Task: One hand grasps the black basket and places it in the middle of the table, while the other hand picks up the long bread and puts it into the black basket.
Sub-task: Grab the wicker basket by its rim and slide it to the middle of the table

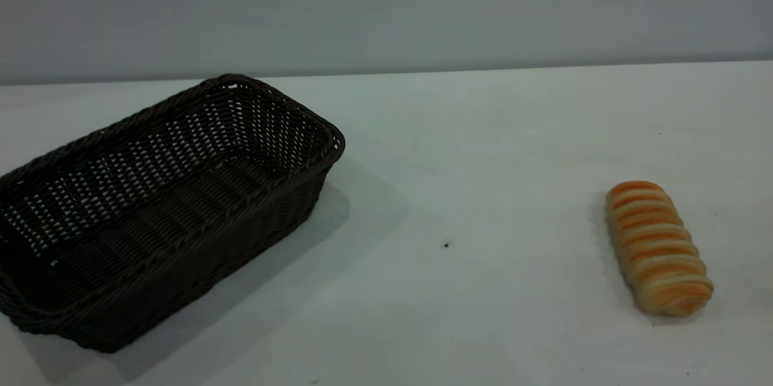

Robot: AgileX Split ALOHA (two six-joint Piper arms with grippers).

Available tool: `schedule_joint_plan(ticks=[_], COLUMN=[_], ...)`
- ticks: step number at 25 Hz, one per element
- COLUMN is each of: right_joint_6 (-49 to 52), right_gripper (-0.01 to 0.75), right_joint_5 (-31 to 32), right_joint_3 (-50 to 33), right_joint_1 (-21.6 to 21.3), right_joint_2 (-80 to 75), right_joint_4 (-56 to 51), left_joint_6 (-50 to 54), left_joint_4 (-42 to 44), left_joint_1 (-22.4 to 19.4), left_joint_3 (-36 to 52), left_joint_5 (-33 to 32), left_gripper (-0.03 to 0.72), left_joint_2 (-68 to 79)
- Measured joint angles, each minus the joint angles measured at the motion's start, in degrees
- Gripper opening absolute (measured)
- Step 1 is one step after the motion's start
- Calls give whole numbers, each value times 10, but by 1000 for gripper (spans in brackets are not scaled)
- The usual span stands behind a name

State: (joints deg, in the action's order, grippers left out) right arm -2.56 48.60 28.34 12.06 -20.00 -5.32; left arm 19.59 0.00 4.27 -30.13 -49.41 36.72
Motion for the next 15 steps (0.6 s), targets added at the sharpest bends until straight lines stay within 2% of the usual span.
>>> schedule_joint_plan(ticks=[6, 15], right_joint_6=[-1, -1], right_gripper=[474, 489], right_joint_5=[-54, -75], right_joint_3=[0, 0], right_joint_1=[0, 0], right_joint_2=[-99, -124], right_joint_4=[0, 0], left_joint_6=[23, 97], left_joint_4=[0, 10], left_joint_1=[0, 0], left_joint_3=[-26, -91], left_joint_5=[74, 126], left_gripper=[544, 544], left_joint_2=[218, 437])
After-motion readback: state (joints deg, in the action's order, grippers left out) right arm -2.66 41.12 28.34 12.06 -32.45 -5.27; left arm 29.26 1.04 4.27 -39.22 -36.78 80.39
